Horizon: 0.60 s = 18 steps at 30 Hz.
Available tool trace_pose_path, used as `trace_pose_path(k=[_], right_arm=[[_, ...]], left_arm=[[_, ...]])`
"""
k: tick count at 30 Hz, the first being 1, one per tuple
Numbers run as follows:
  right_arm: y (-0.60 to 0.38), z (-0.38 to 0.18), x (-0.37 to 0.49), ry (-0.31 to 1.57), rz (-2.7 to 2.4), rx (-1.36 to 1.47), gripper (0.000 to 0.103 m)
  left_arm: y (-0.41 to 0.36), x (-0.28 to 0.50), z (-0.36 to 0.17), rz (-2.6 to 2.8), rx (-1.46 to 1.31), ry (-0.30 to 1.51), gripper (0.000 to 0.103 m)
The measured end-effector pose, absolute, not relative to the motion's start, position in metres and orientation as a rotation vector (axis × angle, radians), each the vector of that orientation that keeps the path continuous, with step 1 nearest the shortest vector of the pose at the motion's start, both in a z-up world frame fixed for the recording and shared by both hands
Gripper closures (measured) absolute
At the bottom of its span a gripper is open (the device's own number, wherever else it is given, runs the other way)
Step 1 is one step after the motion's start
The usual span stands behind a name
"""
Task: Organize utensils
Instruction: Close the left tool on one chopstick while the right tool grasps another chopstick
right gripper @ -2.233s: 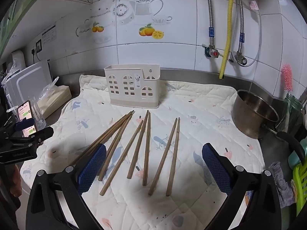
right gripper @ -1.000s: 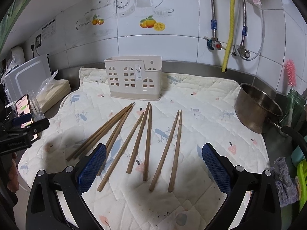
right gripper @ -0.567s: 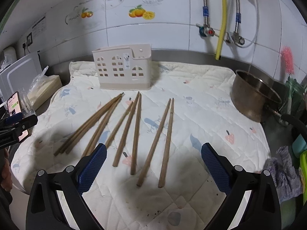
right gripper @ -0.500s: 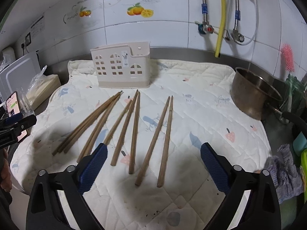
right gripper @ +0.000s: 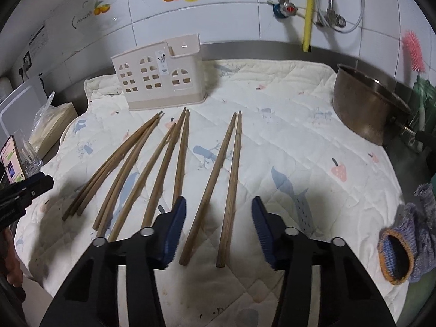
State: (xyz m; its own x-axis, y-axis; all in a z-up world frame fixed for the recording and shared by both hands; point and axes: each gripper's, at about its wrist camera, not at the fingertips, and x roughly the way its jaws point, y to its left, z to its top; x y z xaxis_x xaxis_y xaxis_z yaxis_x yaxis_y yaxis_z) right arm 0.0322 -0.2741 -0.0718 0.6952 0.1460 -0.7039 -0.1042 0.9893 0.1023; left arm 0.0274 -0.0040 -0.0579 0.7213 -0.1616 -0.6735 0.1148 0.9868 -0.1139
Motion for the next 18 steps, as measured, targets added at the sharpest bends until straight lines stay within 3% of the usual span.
trace_pose_path(k=[8,18], right_arm=[[-0.275,-0.080,0.042,0.824,0.136,0.061,0.080],[-0.277,-0.086,0.051,0.847,0.132,0.061,0.089]], left_arm=[[-0.018,0.045,-0.073,-0.217,-0.038,0.810,0.081],[-0.022,0.069,-0.086,-0.237,-0.050,0.875,0.086]])
